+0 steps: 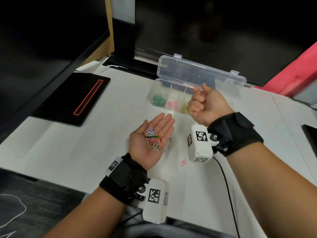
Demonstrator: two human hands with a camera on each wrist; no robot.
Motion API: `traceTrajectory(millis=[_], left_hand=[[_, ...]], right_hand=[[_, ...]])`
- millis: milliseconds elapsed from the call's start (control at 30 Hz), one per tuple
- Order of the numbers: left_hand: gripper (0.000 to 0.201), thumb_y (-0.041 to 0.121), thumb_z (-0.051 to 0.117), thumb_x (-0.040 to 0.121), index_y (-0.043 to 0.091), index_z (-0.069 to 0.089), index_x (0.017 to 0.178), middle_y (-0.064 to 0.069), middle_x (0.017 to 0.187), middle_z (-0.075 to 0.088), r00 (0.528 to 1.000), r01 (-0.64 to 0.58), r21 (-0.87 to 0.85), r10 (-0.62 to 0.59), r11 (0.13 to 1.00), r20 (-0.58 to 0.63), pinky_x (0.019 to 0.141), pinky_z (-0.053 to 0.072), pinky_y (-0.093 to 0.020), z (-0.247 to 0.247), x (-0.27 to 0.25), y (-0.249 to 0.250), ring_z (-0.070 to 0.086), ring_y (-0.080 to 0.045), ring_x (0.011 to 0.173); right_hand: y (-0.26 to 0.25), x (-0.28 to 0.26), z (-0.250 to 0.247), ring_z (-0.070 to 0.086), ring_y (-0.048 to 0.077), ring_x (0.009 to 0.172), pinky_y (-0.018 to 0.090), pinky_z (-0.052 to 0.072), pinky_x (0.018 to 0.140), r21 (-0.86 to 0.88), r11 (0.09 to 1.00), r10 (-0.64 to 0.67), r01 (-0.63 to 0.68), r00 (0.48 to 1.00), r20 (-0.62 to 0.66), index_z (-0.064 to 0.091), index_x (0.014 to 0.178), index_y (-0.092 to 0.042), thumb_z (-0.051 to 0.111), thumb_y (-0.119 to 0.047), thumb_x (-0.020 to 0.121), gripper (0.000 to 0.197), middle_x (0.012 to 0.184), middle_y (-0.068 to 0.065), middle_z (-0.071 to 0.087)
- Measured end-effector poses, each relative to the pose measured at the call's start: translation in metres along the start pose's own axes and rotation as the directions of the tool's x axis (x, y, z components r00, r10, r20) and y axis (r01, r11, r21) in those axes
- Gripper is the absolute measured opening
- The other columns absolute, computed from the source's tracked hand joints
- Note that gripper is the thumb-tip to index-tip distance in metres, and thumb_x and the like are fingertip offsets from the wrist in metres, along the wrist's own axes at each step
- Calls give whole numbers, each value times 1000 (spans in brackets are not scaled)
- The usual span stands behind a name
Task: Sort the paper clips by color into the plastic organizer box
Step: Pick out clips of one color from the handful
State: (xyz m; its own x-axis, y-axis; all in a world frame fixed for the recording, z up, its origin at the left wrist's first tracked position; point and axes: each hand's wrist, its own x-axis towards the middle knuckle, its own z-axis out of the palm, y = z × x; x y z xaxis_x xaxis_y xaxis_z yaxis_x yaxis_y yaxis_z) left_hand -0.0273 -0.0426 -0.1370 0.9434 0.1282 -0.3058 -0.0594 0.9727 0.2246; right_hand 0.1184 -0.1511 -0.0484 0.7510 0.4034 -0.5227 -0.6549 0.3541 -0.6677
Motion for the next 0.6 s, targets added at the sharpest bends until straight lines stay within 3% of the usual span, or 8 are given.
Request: traceTrajectory(millis=[67,167,233,300,400,600], left_hand=[[46,29,31,103,-3,54,129,-22,129,60,1000,-6,6,6,1000,10,103,45,-42,-1,0,0,58,-32,120],[46,29,32,103,-3,55,128,-22,129,61,1000,-8,6,8,1000,18,99,48,-45,-2,1,-1,59,-33,119],[47,28,33,103,-4,58,126,-22,129,60,1000,-4,6,4,1000,26,97,48,-48,-2,1,-2,59,-34,118],[46,28,33,103,-4,59,125,-22,129,60,999,-4,0,4,1000,32,97,48,-48,-2,1,-2,59,-34,118],[46,28,32,103,-2,54,129,-22,130,60,999,-8,8,8,1000,32,97,48,-46,-1,1,-1,59,-34,118],[46,28,32,103,-3,54,128,-23,129,60,1000,-23,23,23,999,11,95,49,-46,0,-1,-1,59,-34,118]], right_hand=[[7,-14,-17,17,10,35,18,16,38,28,1000,9,-6,994,-106,43,63,-19,41,-39,100,42,45,-6,22],[25,-29,-47,24,13,45,21,27,47,103,994,1,33,950,-312,37,65,-19,49,-30,96,35,55,-3,26],[31,-37,-60,31,14,53,23,34,54,158,986,10,55,925,-380,39,69,-17,54,-26,93,29,63,0,31],[25,-44,-58,34,14,55,24,37,56,182,978,-30,103,931,-364,40,70,-15,55,-23,93,28,64,1,34],[3,-39,-34,36,15,55,23,40,59,129,974,-151,184,962,-228,40,69,-15,52,-24,95,30,63,2,35],[-26,5,11,46,21,72,27,47,70,-205,962,-209,178,968,-138,53,86,-9,47,-34,100,29,79,8,44]])
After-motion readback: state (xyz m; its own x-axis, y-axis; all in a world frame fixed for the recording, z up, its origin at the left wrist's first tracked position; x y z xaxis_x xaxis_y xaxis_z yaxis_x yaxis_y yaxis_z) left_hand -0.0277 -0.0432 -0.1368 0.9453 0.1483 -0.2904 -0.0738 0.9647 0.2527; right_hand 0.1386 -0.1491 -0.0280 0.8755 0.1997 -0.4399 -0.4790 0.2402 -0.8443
